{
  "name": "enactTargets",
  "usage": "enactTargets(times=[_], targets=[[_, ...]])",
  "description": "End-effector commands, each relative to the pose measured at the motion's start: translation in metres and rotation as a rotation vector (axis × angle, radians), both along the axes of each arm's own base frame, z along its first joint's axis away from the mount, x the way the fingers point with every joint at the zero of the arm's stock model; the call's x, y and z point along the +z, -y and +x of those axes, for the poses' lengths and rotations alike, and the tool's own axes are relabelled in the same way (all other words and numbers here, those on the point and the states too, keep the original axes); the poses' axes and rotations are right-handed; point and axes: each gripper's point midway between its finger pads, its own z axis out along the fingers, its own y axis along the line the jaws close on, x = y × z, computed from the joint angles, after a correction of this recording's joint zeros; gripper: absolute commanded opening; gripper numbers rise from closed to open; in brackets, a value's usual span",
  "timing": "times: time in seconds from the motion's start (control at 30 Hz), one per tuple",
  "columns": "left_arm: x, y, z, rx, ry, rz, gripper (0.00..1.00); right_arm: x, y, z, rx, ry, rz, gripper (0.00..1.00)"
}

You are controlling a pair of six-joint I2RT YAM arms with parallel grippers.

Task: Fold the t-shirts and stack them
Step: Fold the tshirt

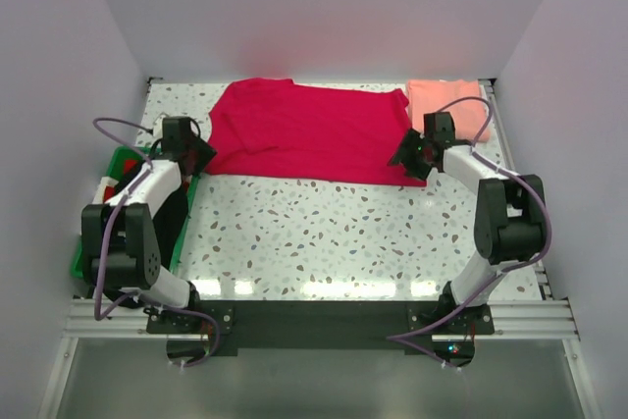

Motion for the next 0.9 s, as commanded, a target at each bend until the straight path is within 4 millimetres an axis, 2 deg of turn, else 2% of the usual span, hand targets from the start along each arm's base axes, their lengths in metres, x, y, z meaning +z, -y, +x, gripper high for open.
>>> enactTargets(times=[0.0, 0.07, 0.23, 0.37, 0.4, 0.43, 0.5, 0.57, 0.6, 0.63, 0.67, 0.7, 0.73, 0.87], targets=[[0.01, -0.002, -0.003, 0.049, 0.041, 0.063, 0.46, 0.014, 0.014, 0.003, -0.053, 0.064, -0.045, 0.61], [0.005, 0.003, -0.009, 0.061, 0.024, 0.099, 0.45, 0.016, 0.021, -0.004, -0.078, 0.062, -0.066, 0.61], [-0.005, -0.006, -0.021, 0.149, -0.025, 0.142, 0.45, 0.008, 0.044, -0.015, -0.155, 0.022, -0.122, 0.61], [-0.01, -0.008, -0.019, 0.161, -0.038, 0.149, 0.45, 0.003, 0.063, -0.008, -0.204, 0.01, -0.098, 0.61], [-0.012, -0.008, -0.018, 0.161, -0.041, 0.152, 0.45, 0.003, 0.077, -0.004, -0.238, 0.012, -0.08, 0.61], [-0.012, -0.009, -0.016, 0.162, -0.041, 0.155, 0.46, 0.01, 0.079, 0.005, -0.24, 0.032, -0.062, 0.62], [-0.017, -0.009, -0.016, 0.163, -0.053, 0.159, 0.46, 0.008, 0.081, 0.016, -0.236, 0.025, -0.041, 0.61], [-0.019, -0.008, -0.014, 0.158, -0.057, 0.158, 0.46, 0.023, 0.08, 0.038, -0.232, 0.072, -0.034, 0.61], [-0.019, -0.007, -0.014, 0.155, -0.054, 0.153, 0.46, 0.018, 0.08, 0.046, -0.237, 0.066, -0.02, 0.61], [-0.02, -0.006, -0.013, 0.148, -0.049, 0.146, 0.46, 0.02, 0.08, 0.054, -0.237, 0.078, -0.016, 0.59], [-0.019, -0.003, -0.012, 0.138, -0.046, 0.136, 0.46, 0.034, 0.081, 0.071, -0.242, 0.122, -0.015, 0.58], [-0.018, -0.003, -0.012, 0.135, -0.041, 0.134, 0.46, 0.025, 0.082, 0.078, -0.262, 0.103, 0.0, 0.58], [-0.017, -0.002, -0.013, 0.134, -0.037, 0.132, 0.46, 0.037, 0.081, 0.094, -0.259, 0.144, 0.015, 0.55], [-0.01, -0.001, -0.012, 0.129, -0.014, 0.124, 0.46, 0.039, 0.077, 0.128, -0.28, 0.19, 0.07, 0.48]])
